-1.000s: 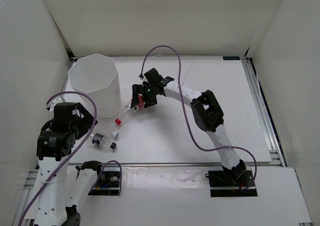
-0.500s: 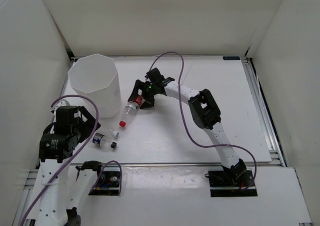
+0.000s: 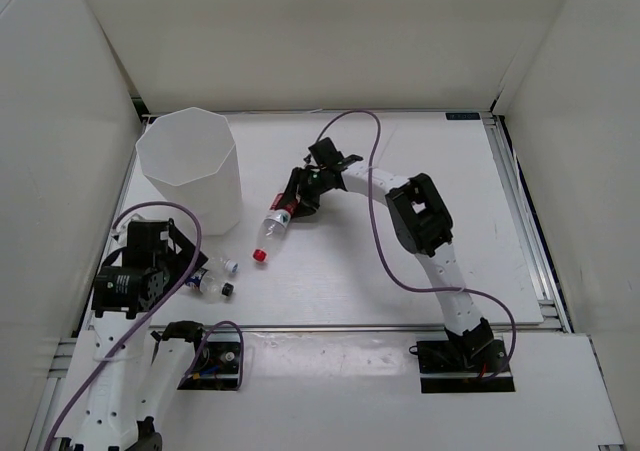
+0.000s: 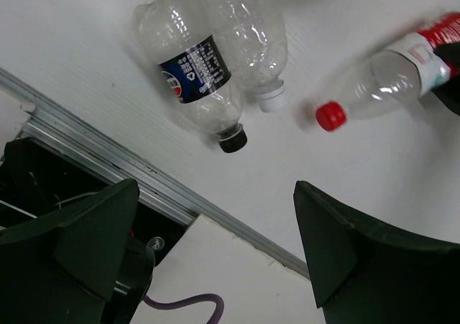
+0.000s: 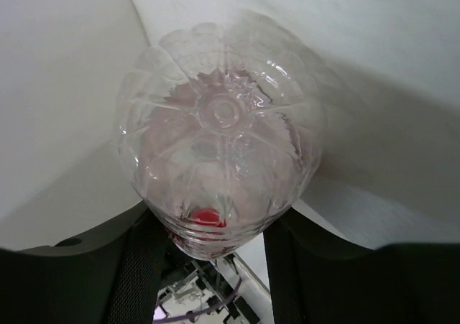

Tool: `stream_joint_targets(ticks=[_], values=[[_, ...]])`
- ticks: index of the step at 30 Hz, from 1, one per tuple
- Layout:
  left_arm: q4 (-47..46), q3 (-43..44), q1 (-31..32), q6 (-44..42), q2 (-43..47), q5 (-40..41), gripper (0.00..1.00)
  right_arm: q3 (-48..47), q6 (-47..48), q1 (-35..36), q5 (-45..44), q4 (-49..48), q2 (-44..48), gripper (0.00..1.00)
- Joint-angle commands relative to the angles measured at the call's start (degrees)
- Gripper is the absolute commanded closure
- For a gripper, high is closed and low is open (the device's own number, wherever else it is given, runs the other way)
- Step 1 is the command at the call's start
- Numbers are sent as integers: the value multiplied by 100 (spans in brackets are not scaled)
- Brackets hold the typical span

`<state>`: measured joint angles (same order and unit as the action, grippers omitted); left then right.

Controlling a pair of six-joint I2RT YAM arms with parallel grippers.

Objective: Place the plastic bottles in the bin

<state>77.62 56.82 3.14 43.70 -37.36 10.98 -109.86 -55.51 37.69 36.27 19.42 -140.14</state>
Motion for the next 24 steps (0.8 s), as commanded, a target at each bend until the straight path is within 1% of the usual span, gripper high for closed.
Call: stream_joint_targets(ticks=[1, 3, 4, 6, 7, 10, 11, 12, 13, 14, 15, 16, 18, 19, 20, 21, 22, 23, 24], values=[[403, -266, 20, 393, 36, 8, 0, 656, 487, -148, 20, 343, 1011, 64], [350, -373, 20, 472, -16, 70, 0, 860, 646, -253, 20, 343, 1373, 69], [350, -451, 20, 533, -16, 140, 0, 931, 698, -254, 20, 343, 1706, 71], [298, -522, 20, 683, -77, 193, 0, 993, 761, -359, 20, 343, 2033, 73], [297, -610, 20, 744, -78, 194, 0, 915, 761, -359, 20, 343, 2330, 75], [297, -768, 20, 930, -139, 194, 0, 240, 761, -359, -85, 343, 2736, 77], [245, -873, 20, 990, -218, 194, 0, -24, 708, -307, -303, 282, 2789, 77], [244, -874, 20, 991, -271, 194, 0, -574, 708, -219, -496, 282, 2790, 77], [244, -952, 20, 991, -384, 194, 0, -858, 760, -88, -716, 116, 2790, 77], [175, -1031, 20, 895, -490, 194, 0, -1505, 900, 70, -1197, 115, 2729, 77], [174, -1032, 20, 833, -491, 194, 0, -1512, 997, 72, -1454, 115, 2633, 77], [122, -1102, 20, 781, -569, 133, 0, -2208, 1111, 237, -1682, 115, 2527, 77], [121, -1103, 20, 710, -570, 132, 0, -2801, 1304, 396, -2122, -25, 2177, 77], [121, -1103, 20, 640, -570, 132, 0, -2986, 1593, 571, -2316, -165, 2096, 77], [121, -1103, 20, 639, -570, 132, 0, -3084, 1743, 660, -2796, -532, 2096, 77], [121, -1050, 20, 500, -509, 132, 0, -3085, 1893, 834, -3045, -771, 2017, 77], [121, -1050, 20, 447, -509, 132, 0, -3015, 2042, 906, -3247, -1025, 1938, 73], [121, -1050, 20, 394, -456, 132, 0, -3163, 2313, 967, -3536, -1385, 1737, 73], [121, -998, 20, 324, -395, 132, 0, -3338, 2455, 1020, -3609, -1501, 1587, 71]])
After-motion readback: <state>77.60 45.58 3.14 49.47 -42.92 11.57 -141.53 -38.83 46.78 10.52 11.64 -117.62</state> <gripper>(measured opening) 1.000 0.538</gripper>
